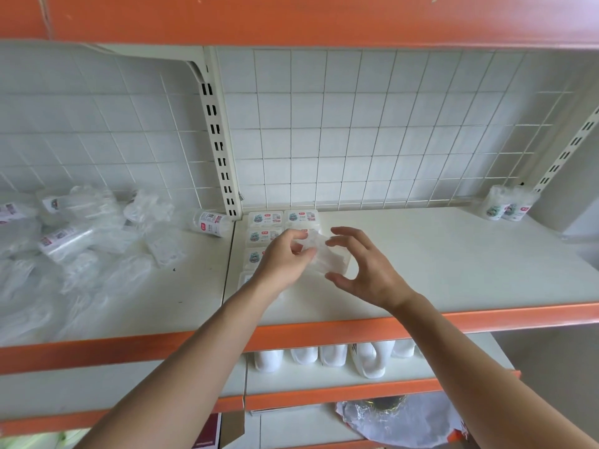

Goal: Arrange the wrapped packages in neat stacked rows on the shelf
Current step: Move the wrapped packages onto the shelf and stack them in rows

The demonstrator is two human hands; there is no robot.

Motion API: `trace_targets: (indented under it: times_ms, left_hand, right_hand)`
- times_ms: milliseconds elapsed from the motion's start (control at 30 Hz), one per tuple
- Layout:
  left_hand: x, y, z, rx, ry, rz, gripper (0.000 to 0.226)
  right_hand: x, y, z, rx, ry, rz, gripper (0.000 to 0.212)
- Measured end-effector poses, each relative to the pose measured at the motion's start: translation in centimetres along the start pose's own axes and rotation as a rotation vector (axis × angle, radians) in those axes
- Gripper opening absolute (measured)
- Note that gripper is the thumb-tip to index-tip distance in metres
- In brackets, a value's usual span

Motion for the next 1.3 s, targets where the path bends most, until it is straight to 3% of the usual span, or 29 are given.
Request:
trace_targets:
  times_ms: [233,467,533,733,967,1233,1300]
  left_hand:
    - [0.8,-0.4,-0.9,-0.007,-0.105,0.021,0.039]
    - [1.8,-0.3,-1.6,-0.053,0.098,0.056,0.046]
    - [1.4,-0.4,-1.6,-0.066,0.159,0.074,0.044]
    - [0.1,-1.0,-1.0,0.031,-0.038,0.000,0.053]
    - [0.3,-0.4,-1.0,0.033,-0.287,-0.032,0.026]
    - [1.0,-0.4,-1.2,0.030,-0.266,-0.097,0.052]
    - [0.8,-0.5,-1.2,0.035,-0.268,-0.085,0.045]
  right_hand:
    - [0.0,0.2,1.0,-0.048,0.002,0.075,0.054]
    - [0.6,0.6,1.7,-0.078,0.267,0.199,0.066]
    - [1.1,0.8,1.8,-0.083,0.249,0.166,0.070]
    - [2.9,1.4,2.0,-0.083,0.153,0.031,0.069]
    - [2.9,1.6,2.0,-0.016,0.045,0.035,0.073]
    - [1.6,1.0,1.6,-0.020,-0.042,0.115,0.070]
    - [1.5,0.9,1.6,-0.032,-0.041,0.126,0.069]
Point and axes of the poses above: each hand's wrist, its own y-axis towards the middle knuckle, its own z-axis out of the palm, x = y × z, the point moved 5 cm from there along y, towards the middle knuckle, and after that the axes turned 4 degrees about y, right-handed, at the moved point
